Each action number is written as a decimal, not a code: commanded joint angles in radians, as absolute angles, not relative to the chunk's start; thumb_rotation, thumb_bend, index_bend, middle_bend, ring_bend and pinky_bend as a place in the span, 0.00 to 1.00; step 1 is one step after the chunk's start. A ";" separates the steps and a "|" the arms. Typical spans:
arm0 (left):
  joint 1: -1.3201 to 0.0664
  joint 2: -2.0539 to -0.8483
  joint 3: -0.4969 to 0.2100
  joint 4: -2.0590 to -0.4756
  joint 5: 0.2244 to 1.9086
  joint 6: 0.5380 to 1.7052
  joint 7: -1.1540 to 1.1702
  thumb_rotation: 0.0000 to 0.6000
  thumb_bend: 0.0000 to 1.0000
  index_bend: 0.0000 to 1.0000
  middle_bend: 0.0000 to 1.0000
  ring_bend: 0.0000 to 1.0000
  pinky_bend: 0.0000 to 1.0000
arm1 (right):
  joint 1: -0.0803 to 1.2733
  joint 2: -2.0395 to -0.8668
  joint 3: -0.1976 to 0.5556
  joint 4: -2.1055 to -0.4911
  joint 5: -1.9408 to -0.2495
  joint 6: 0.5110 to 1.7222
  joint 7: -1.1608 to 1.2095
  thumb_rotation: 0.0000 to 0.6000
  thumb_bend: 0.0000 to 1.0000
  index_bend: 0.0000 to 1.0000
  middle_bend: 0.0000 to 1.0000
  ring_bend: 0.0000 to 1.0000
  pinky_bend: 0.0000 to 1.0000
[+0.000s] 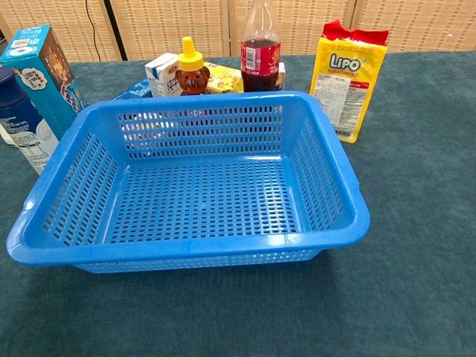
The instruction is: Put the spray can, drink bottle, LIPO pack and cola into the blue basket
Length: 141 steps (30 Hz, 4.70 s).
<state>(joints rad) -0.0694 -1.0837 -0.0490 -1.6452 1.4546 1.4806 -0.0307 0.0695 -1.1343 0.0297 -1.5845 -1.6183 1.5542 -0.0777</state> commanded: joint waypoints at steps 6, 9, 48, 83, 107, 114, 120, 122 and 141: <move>-0.086 -1.083 -0.049 -1.621 1.477 1.462 -0.104 1.00 0.03 0.00 0.00 0.00 0.00 | 0.069 -1.132 0.032 -1.587 -1.609 1.548 -0.075 1.00 0.00 0.00 0.00 0.00 0.00; -0.104 -1.093 -0.046 -1.576 1.526 1.456 -0.234 1.00 0.03 0.00 0.00 0.00 0.00 | 0.069 -1.131 0.036 -1.590 -1.602 1.547 -0.075 1.00 0.00 0.00 0.00 0.00 0.00; -0.341 -1.551 -0.041 -0.924 1.576 1.276 -1.329 1.00 0.01 0.00 0.00 0.00 0.00 | 0.072 -1.099 0.043 -1.613 -1.577 1.521 -0.025 1.00 0.00 0.00 0.00 0.00 0.00; -0.404 -1.556 -0.052 -1.035 1.539 1.257 -1.191 1.00 0.47 0.43 0.28 0.25 0.35 | 0.075 -1.094 0.040 -1.616 -1.570 1.504 -0.012 1.00 0.00 0.00 0.00 0.00 0.00; -0.379 -1.276 -0.068 -1.458 1.679 1.477 -1.100 1.00 0.49 0.51 0.35 0.32 0.38 | 0.076 -1.093 0.031 -1.628 -1.573 1.492 -0.028 1.00 0.00 0.00 0.00 0.00 0.00; -0.456 -1.263 -0.086 -1.633 1.686 1.383 -0.963 1.00 0.49 0.51 0.35 0.31 0.38 | 0.077 -1.091 0.033 -1.627 -1.563 1.486 -0.022 1.00 0.00 0.00 0.00 0.00 0.00; -0.518 -1.369 -0.103 -1.638 1.624 1.280 -0.884 1.00 0.49 0.51 0.35 0.31 0.38 | 0.081 -1.089 0.033 -1.626 -1.557 1.474 -0.022 1.00 0.00 0.00 0.00 0.00 0.00; -0.529 -1.409 -0.113 -1.616 1.597 1.262 -0.868 1.00 0.49 0.51 0.35 0.31 0.38 | 0.081 -1.088 0.034 -1.626 -1.553 1.472 -0.021 1.00 0.00 0.00 0.00 0.00 0.00; -0.593 -1.588 -0.127 -1.463 1.502 1.152 -0.797 1.00 0.48 0.49 0.34 0.27 0.34 | 0.086 -1.083 0.033 -1.636 -1.542 1.455 -0.023 1.00 0.00 0.00 0.00 0.00 0.00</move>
<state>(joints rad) -0.5902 -1.5847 -0.1312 -1.4703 1.5047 1.1590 -0.8099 0.0856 -1.0830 0.0331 -1.6355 -1.5431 1.4567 -0.0229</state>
